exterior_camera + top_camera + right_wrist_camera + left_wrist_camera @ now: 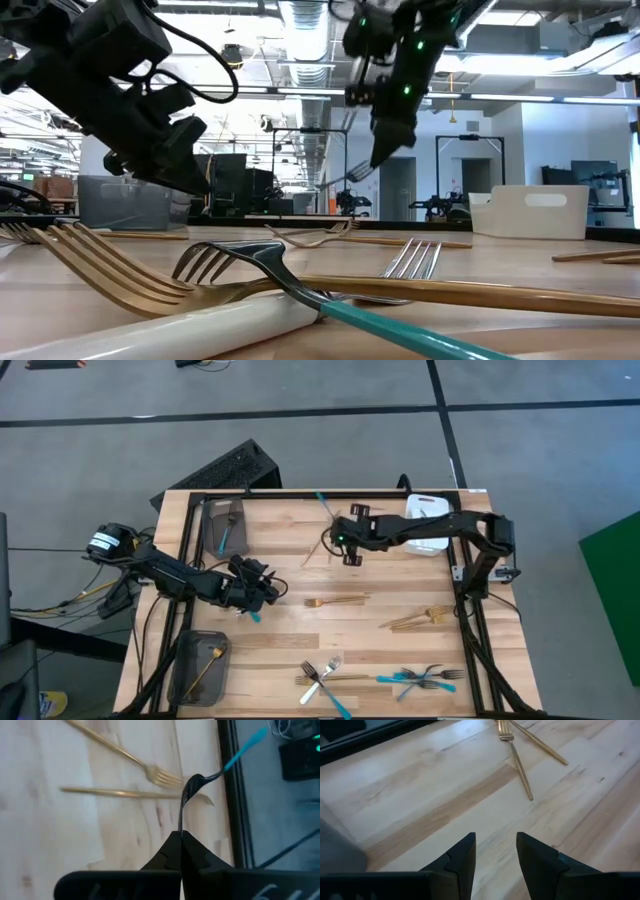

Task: Sort silverware by color (type)
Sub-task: Put the blue fork into the top black bin

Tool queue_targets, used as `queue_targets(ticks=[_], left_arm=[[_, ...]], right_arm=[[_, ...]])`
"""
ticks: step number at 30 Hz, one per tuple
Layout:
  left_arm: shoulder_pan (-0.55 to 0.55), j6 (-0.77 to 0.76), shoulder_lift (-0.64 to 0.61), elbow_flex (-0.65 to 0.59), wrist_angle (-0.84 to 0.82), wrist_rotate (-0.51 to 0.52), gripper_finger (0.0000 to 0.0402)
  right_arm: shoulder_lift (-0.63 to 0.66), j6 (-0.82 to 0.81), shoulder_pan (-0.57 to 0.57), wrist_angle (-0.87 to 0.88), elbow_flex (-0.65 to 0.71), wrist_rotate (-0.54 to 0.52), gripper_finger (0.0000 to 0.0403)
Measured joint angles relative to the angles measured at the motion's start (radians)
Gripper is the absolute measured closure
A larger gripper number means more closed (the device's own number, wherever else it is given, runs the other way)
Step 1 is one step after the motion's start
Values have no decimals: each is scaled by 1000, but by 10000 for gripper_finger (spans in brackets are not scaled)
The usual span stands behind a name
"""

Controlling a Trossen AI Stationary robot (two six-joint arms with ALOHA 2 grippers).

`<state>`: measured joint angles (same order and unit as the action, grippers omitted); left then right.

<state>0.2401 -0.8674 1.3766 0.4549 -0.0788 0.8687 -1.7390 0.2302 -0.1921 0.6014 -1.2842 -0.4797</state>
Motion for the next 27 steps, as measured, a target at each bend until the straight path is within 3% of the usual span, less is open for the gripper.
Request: queue_targets(ticks=[2,5,8,11,14,20,24,27], left_arm=[[0,-5,0,0,1,8,271],[0,5,0,0,60,86,272],[-1,221,0,0,218,112,272],[2,534,0,18,349,5,272],[2,709,0,47,385,-37,272],[1,936,0,89,385,-64,272],[7,1007,0,92,382,-155,272],[17,1042,9,93,390,-134,272]], right_arm=[[27,-27,21,-3,0,77,394],[60,-132,32,-57,0,344,394],[74,-216,45,-87,-1,537,394],[80,-259,68,-78,-1,560,394],[80,-279,90,-82,-1,584,394],[80,-290,144,-145,-1,632,393],[80,-294,176,-183,-1,631,393],[80,-293,194,-194,-1,633,392]])
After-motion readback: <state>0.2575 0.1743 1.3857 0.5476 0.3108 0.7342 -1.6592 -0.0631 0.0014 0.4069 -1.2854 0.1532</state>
